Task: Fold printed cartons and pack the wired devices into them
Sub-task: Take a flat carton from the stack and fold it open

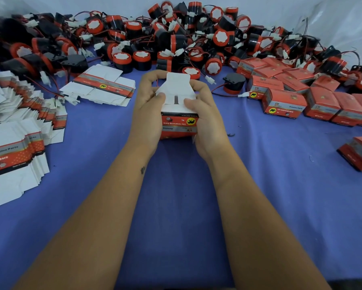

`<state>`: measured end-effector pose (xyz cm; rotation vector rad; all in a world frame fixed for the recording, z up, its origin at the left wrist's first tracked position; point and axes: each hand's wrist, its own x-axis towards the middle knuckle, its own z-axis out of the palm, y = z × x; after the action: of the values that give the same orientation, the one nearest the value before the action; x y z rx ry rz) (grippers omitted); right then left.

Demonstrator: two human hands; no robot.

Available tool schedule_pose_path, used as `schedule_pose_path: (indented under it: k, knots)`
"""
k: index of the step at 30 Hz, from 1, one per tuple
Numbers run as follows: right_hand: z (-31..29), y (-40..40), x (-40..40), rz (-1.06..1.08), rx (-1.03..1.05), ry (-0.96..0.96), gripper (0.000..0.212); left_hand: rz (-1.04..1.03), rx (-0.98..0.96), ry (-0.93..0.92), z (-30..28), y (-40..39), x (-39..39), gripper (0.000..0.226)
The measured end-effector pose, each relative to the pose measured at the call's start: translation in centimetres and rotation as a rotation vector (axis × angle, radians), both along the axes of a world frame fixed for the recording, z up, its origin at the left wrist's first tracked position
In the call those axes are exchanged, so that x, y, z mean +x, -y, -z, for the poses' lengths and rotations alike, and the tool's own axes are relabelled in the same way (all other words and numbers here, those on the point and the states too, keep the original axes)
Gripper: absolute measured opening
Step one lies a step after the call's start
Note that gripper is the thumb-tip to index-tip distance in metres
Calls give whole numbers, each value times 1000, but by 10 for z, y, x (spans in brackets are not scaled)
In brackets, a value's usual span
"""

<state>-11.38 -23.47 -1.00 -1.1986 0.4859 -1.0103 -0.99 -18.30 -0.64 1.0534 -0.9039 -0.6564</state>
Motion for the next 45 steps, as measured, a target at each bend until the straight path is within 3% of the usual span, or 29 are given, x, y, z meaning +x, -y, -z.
schedule_pose_path:
  k: [3,6,8,11,18,37,42,45]
  knots:
    - [-1,-3,2,63,5,-6,21,-21,21,-11,2,0,0,28]
    - [-2,-5,3,85,36,-49,31,-9,43,-75,5,1,-2,25]
    - [-2,-4,0,73,4,-63,23,27,45,-130,6,0,-1,22]
    - [-4,-1,-5,72,-59,-122,18,25,56,-66,6,0,2,10]
    - [-13,2,-14,39,-21,-168,21,23,52,-166,4,4,7,30]
    - [-14,-2,-13,105,-49,-205,34,35,45,-14,4,1,7,36]
    - [-11,-2,-6,268,-55,-255,11,-10,21,-65,0,-2,3,20]
    - [-10,-1,-3,257,27,-325,36,-140,-130,67,-4,-5,-1,14]
